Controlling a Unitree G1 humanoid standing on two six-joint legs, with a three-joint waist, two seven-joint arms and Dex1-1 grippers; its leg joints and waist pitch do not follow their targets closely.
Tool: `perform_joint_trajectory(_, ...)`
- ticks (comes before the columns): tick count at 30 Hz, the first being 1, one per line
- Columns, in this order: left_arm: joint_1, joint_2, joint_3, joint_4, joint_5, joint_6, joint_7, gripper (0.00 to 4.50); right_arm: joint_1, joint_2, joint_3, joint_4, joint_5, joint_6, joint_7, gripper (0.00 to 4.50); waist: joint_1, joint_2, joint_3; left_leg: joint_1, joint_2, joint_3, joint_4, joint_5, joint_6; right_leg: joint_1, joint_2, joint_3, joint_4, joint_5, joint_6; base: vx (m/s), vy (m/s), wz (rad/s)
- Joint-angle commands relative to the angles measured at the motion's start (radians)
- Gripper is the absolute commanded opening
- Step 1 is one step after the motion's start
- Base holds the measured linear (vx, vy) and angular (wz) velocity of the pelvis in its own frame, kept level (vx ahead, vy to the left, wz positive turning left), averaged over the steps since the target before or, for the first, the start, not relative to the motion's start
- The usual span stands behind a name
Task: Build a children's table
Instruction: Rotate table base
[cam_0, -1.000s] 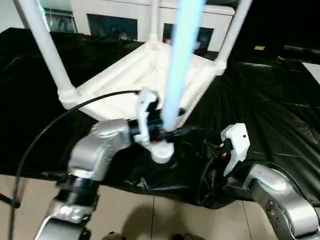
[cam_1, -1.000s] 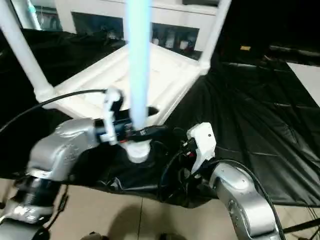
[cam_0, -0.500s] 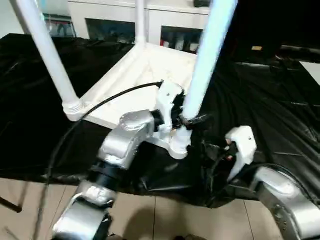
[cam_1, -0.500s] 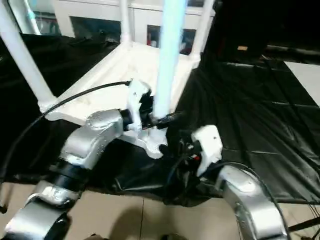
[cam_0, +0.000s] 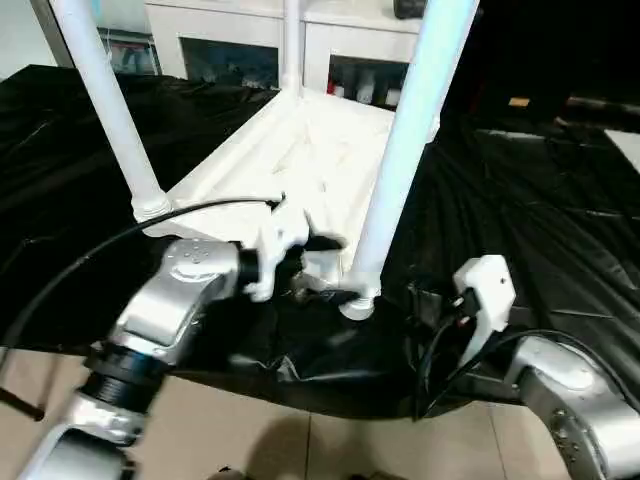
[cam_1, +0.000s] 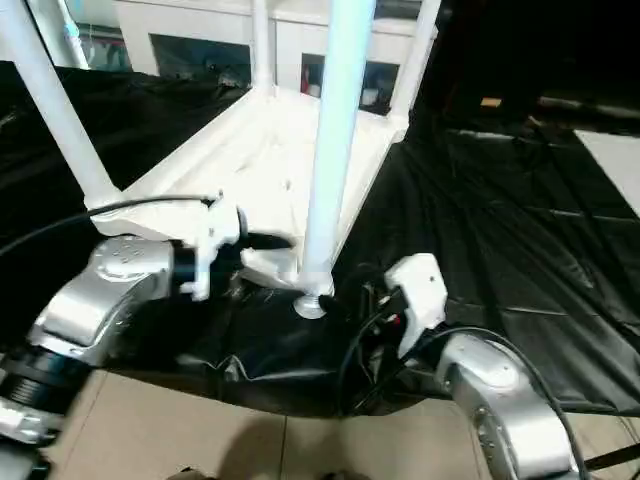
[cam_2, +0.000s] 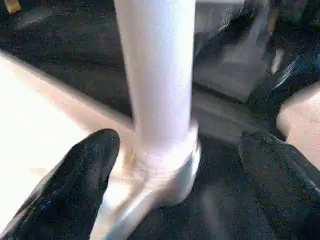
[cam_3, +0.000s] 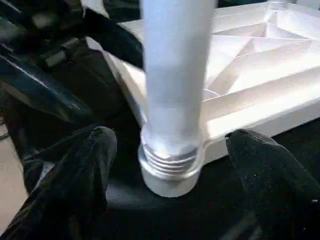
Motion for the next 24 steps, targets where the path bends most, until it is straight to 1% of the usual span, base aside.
perform_joint_trajectory(1,-0.049,0.012,-0.043,0.062,0.085,-0.034,0.022,4.37,-0.034,0.01,0.009,0.029,-0.029,-0.028,-0.014,3.89,0.0,0.0,-0.074,0.002,0.03,-0.006,-0.076,-0.173,0.012,0.048,-0.053,0.042,-0.072,-0.279,-0.144,0.0,0.0,0.0)
perform_joint_trajectory(2,-0.061,0.014,-0.052,0.083,0.103,-0.042,0.033,4.37,-0.044,0.016,0.014,0.039,-0.041,-0.036,-0.024,3.89,-0.001,0.002,-0.074,0.005,0.028,-0.005,-0.075,-0.188,0.006,0.044,-0.053,0.042,-0.076,-0.304,-0.138,0.0,0.0,0.0)
perform_joint_trajectory(3,-0.087,0.028,-0.088,0.125,0.155,-0.054,0.047,4.37,-0.072,0.033,0.033,0.066,-0.08,-0.058,-0.054,3.89,-0.001,0.001,-0.075,0.005,0.028,-0.007,-0.075,-0.188,0.002,0.044,-0.054,0.041,-0.075,-0.306,-0.139,0.0,0.0,0.0)
perform_joint_trajectory(4,-0.09,0.031,-0.094,0.129,0.162,-0.058,0.046,4.37,-0.076,0.037,0.036,0.071,-0.084,-0.061,-0.058,3.89,-0.003,0.005,-0.075,0.004,0.028,-0.008,-0.077,-0.188,-0.009,0.042,-0.052,0.041,-0.075,-0.308,-0.138,0.0,0.0,0.0)
perform_joint_trajectory(5,-0.1,0.04,-0.112,0.142,0.183,-0.075,0.042,4.37,-0.088,0.05,0.043,0.082,-0.093,-0.066,-0.068,3.89,-0.001,0.004,-0.077,0.004,0.03,-0.01,-0.077,-0.181,-0.014,0.045,-0.056,0.042,-0.072,-0.293,-0.142,0.0,0.0,0.0)
perform_joint_trajectory(6,-0.103,0.042,-0.115,0.147,0.189,-0.083,0.043,4.37,-0.092,0.057,0.044,0.084,-0.088,-0.065,-0.067,3.89,-0.002,0.007,-0.076,0.002,0.029,-0.008,-0.077,-0.178,-0.013,0.046,-0.056,0.044,-0.07,-0.268,-0.154,0.0,0.0,0.0)
perform_joint_trajectory(7,-0.117,0.042,-0.124,0.164,0.206,-0.092,0.052,4.37,-0.104,0.071,0.051,0.087,-0.087,-0.065,-0.069,3.89,-0.001,0.006,-0.078,0.002,0.03,-0.008,-0.076,-0.172,-0.014,0.049,-0.056,0.044,-0.068,-0.251,-0.159,0.0,0.0,0.0)
perform_joint_trajectory(8,-0.12,0.043,-0.125,0.168,0.21,-0.097,0.053,4.37,-0.106,0.074,0.053,0.088,-0.087,-0.065,-0.07,3.89,0.0,0.007,-0.08,0.005,0.029,-0.006,-0.074,-0.161,-0.009,0.045,-0.054,0.044,-0.065,-0.215,-0.173,0.0,0.0,0.0)
perform_joint_trajectory(9,-0.127,0.043,-0.13,0.177,0.22,-0.108,0.057,4.37,-0.112,0.081,0.056,0.09,-0.088,-0.065,-0.073,3.89,0.0,0.007,-0.082,0.002,0.029,-0.007,-0.073,-0.147,-0.004,0.051,-0.054,0.043,-0.061,-0.187,-0.183,0.0,0.0,0.0)
perform_joint_trajectory(10,-0.133,0.041,-0.132,0.185,0.227,-0.109,0.063,4.37,-0.118,0.088,0.061,0.095,-0.091,-0.065,-0.077,3.89,0.001,0.007,-0.082,0.001,0.029,-0.007,-0.073,-0.142,-0.003,0.051,-0.054,0.043,-0.06,-0.176,-0.187,0.0,0.0,0.0)
perform_joint_trajectory(11,-0.138,0.043,-0.145,0.198,0.248,-0.122,0.053,4.37,-0.137,0.105,0.067,0.115,-0.102,-0.071,-0.096,3.89,0.001,0.01,-0.083,0.001,0.028,-0.007,-0.073,-0.132,-0.001,0.052,-0.054,0.042,-0.057,-0.156,-0.195,0.0,0.0,0.0)
perform_joint_trajectory(12,-0.138,0.048,-0.161,0.204,0.267,-0.121,0.044,4.37,-0.157,0.122,0.072,0.137,-0.112,-0.079,-0.114,3.89,-0.002,0.009,-0.083,0.001,0.028,-0.007,-0.073,-0.129,-0.003,0.052,-0.054,0.041,-0.055,-0.151,-0.2,0.0,0.0,0.0)
perform_joint_trajectory(14,-0.139,0.048,-0.169,0.211,0.278,-0.123,0.039,4.37,-0.167,0.13,0.073,0.149,-0.118,-0.085,-0.121,3.89,-0.002,0.011,-0.084,0.002,0.029,-0.006,-0.072,-0.126,-0.007,0.051,-0.055,0.043,-0.054,-0.139,-0.209,0.0,0.0,0.0)
perform_joint_trajectory(17,-0.146,0.05,-0.197,0.258,0.316,-0.159,0.047,4.37,-0.199,0.164,0.064,0.189,-0.134,-0.106,-0.151,3.89,-0.002,0.01,-0.084,0.003,0.028,-0.005,-0.073,-0.129,-0.01,0.052,-0.054,0.043,-0.053,-0.13,-0.213,0.0,0.0,0.0)
perform_joint_trajectory(18,-0.151,0.049,-0.202,0.276,0.329,-0.166,0.058,4.37,-0.206,0.173,0.062,0.197,-0.135,-0.108,-0.156,3.89,-0.002,0.011,-0.084,0.003,0.028,-0.006,-0.072,-0.13,-0.009,0.052,-0.055,0.043,-0.053,-0.124,-0.215,0.0,0.0,0.0)
perform_joint_trajectory(19,-0.16,0.047,-0.208,0.306,0.349,-0.175,0.07,4.37,-0.212,0.18,0.061,0.204,-0.136,-0.109,-0.161,3.89,-0.003,0.011,-0.084,0.003,0.028,-0.006,-0.073,-0.134,-0.01,0.054,-0.054,0.043,-0.053,-0.127,-0.216,0.0,0.0,0.0)
perform_joint_trajectory(20,-0.163,0.047,-0.211,0.315,0.355,-0.177,0.073,4.37,-0.214,0.182,0.062,0.206,-0.137,-0.11,-0.162,3.89,-0.001,0.01,-0.084,0.005,0.027,-0.006,-0.073,-0.138,-0.01,0.053,-0.055,0.043,-0.054,-0.133,-0.212,0.0,0.0,0.0)
perform_joint_trajectory(23,-0.174,0.058,-0.227,0.352,0.388,-0.193,0.08,4.37,-0.221,0.19,0.064,0.213,-0.139,-0.115,-0.171,3.89,0.001,0.011,-0.082,0.005,0.029,-0.007,-0.074,-0.144,-0.014,0.053,-0.057,0.044,-0.055,-0.14,-0.213,0.0,0.0,0.0)
perform_joint_trajectory(24,-0.176,0.068,-0.227,0.357,0.395,-0.189,0.076,4.37,-0.225,0.193,0.063,0.218,-0.14,-0.119,-0.177,3.89,0.001,0.012,-0.082,0.005,0.028,-0.007,-0.075,-0.156,-0.018,0.053,-0.057,0.043,-0.056,-0.157,-0.211,0.0,0.0,0.0)
